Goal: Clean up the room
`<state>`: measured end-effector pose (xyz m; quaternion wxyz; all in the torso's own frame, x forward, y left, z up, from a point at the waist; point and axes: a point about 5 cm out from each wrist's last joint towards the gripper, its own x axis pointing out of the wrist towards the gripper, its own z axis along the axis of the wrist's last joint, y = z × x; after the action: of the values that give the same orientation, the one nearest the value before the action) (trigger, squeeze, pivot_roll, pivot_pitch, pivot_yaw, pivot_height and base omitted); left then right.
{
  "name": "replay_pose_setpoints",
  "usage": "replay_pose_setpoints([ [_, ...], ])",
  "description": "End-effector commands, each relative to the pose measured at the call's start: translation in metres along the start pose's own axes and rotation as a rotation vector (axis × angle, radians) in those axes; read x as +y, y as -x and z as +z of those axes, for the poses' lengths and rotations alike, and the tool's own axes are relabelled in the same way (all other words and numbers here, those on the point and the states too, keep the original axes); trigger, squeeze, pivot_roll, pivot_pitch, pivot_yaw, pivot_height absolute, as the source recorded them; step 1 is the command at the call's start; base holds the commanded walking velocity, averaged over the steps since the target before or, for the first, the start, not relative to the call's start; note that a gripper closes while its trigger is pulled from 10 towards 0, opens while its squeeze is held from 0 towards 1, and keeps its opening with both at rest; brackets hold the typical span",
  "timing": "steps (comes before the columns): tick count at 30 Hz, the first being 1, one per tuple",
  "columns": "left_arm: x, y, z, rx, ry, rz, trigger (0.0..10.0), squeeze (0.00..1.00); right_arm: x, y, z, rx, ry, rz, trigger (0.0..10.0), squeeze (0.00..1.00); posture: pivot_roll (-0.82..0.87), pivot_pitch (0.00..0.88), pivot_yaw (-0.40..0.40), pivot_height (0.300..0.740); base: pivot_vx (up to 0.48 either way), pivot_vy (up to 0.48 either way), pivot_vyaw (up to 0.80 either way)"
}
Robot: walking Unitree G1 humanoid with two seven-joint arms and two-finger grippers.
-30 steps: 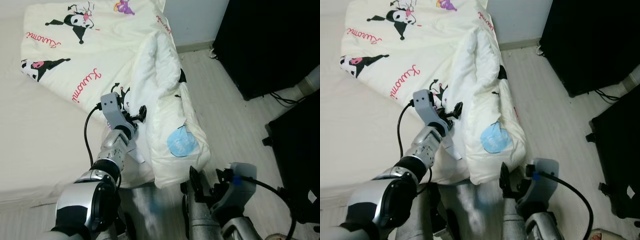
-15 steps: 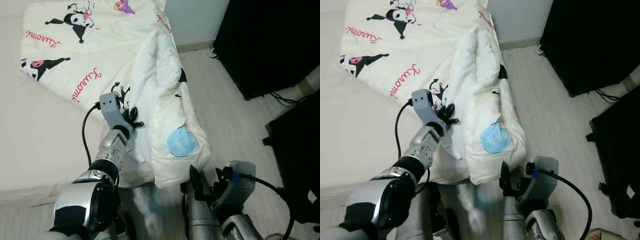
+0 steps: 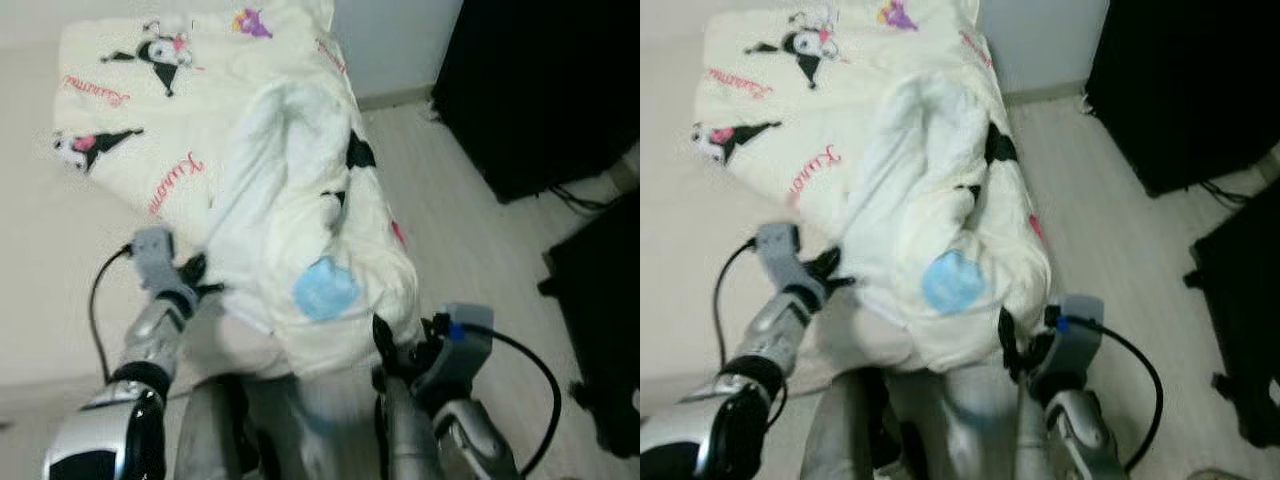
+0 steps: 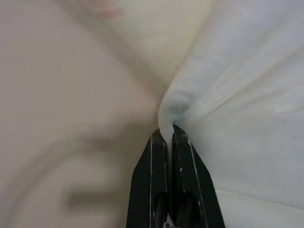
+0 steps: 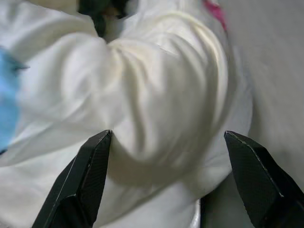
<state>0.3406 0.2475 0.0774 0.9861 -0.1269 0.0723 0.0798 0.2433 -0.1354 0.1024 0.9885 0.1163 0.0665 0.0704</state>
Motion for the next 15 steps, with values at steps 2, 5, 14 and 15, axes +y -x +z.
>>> replay_pose_setpoints([
  [2, 0.053, 0.024, -0.019, 0.062, 0.020, 0.202, 0.0, 0.00, -0.005, -0.001, -0.008, 0.026, -0.009, -0.001, 10.0, 0.00, -0.08, 0.281, 0.124, 0.582, 0.000, 0.000, 0.00],
  [5, 0.108, 0.068, -0.048, 0.160, -0.021, 0.396, 0.0, 0.00, -0.005, -0.012, -0.008, 0.024, 0.004, 0.037, 10.0, 0.00, -0.04, 0.241, 0.108, 0.582, 0.000, 0.000, 0.00],
  [14, 0.146, 0.150, -0.114, 0.435, -0.066, 0.604, 0.0, 0.00, -0.003, -0.031, -0.008, 0.028, 0.034, 0.094, 10.0, 0.00, -0.02, 0.193, 0.094, 0.582, 0.000, 0.000, 0.00],
  [15, 0.148, 0.170, -0.131, 0.521, -0.068, 0.624, 0.0, 0.00, -0.002, -0.033, -0.008, 0.027, 0.042, 0.103, 10.0, 0.00, -0.02, 0.186, 0.096, 0.582, 0.000, 0.000, 0.00],
])
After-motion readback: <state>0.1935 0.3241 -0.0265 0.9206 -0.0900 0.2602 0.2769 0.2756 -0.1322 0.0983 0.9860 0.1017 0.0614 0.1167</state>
